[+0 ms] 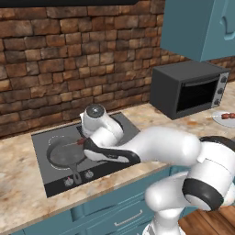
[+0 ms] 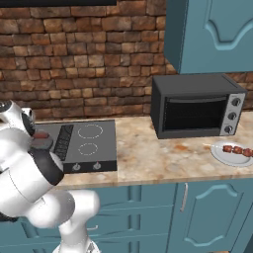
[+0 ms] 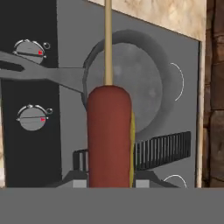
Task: Place the cold items (cucumber and onion) from the fridge in one tupperware on the dining counter. Place the warm items (hot dog and kebab skewer) in the stove area in another tupperware.
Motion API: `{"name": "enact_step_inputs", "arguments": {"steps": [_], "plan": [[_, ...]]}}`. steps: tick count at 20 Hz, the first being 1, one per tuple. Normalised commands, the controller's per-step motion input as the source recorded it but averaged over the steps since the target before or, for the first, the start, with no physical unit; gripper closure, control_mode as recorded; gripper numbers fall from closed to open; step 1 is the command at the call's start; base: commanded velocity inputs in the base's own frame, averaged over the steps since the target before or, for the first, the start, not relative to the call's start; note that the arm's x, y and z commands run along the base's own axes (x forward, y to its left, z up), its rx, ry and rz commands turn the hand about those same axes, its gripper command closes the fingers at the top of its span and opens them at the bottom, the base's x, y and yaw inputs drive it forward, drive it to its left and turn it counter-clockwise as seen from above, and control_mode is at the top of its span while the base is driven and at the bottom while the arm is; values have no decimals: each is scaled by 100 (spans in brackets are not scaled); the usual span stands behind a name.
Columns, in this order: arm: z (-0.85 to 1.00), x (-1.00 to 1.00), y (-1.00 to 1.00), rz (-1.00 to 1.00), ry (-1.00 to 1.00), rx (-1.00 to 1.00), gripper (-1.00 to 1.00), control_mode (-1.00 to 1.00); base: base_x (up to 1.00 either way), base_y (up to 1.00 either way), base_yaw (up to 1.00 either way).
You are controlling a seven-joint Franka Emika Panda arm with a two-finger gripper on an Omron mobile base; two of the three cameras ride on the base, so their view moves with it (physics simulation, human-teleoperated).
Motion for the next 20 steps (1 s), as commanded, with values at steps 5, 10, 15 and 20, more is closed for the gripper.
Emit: {"name": "enact_step_inputs", "arguments": {"steps": [5, 10, 15, 20], "plan": [[74, -45, -100, -23, -4, -1, 100, -100, 0, 0, 0], [-4, -96, -100, -5, -9, 12, 100, -100, 0, 0, 0], [-34, -63, -100, 16, -1, 3, 100, -100, 0, 0, 0], [-3, -3, -97, 9, 6, -1, 100, -100, 0, 0, 0]]}}
